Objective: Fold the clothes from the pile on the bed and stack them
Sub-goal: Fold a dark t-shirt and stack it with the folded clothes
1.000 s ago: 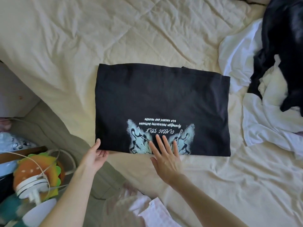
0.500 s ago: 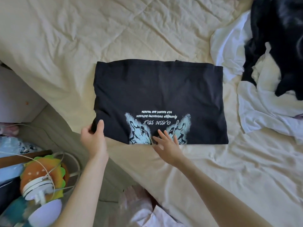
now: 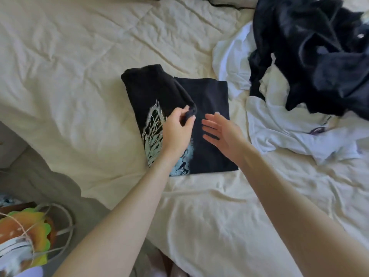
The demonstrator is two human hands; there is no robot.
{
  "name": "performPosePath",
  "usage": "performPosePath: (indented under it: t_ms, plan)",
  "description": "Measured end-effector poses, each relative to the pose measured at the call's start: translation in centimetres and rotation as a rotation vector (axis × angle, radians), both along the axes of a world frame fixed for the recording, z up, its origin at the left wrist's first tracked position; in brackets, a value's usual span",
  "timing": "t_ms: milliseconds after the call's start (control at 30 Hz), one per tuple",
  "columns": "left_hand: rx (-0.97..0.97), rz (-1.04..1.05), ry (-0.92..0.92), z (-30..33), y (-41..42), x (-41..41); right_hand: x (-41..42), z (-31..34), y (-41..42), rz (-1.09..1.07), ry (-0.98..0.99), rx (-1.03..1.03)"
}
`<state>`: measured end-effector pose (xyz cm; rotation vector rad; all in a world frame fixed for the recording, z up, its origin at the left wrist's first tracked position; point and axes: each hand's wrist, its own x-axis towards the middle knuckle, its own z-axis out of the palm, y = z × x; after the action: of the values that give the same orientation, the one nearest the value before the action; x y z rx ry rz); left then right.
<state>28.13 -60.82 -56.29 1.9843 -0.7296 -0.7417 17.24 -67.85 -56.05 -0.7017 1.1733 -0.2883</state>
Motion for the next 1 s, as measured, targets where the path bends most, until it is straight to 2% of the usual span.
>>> performPosePath:
  t_ms: [100,233,333,433,533,667,733,833,1000]
  plan:
    - [0.033,-0.277,-0.053,-1.2,0.5,-4.1,-2.9,-0.9,-0.8,-0.06,0.05,0.025]
    - [0.151,-0.55,-0.078,-3.1,2.1,-6.9,-5.7,-3.3,0.0,-0.084,0.218,0.069]
    - [0.258,-0.682,-0.258,-4.8,3.7,-6.7,-6.3,-5.0,0.6,-0.005,0.291,0.064]
    - [0.443,-0.698,-0.486,-6.2,5.7,-5.3,-5.3,-5.6,0.5,0.146,0.391,-0.06]
    - [0.587,-0.663,-0.554,-6.9,7.6,-3.8,-4.4,-5.5,0.1,0.255,0.522,-0.291]
    - [0.626,-0.68,-0.67,-7.3,9.2,-3.2,-5.9,-4.7,0.6,0.268,0.476,-0.503]
    - [0.624,-0.744,-0.678,-7.6,9.8,-3.4,-7.8,-4.7,1.2,0.264,0.471,-0.526]
    - [0.618,-0.834,-0.676,-8.1,10.3,-4.0,-10.8,-5.6,1.6,0.212,0.515,-0.448]
    - [0.601,-0.781,-0.7,-8.4,10.5,-4.2,-11.2,-7.3,1.1,0.298,0.592,-0.333]
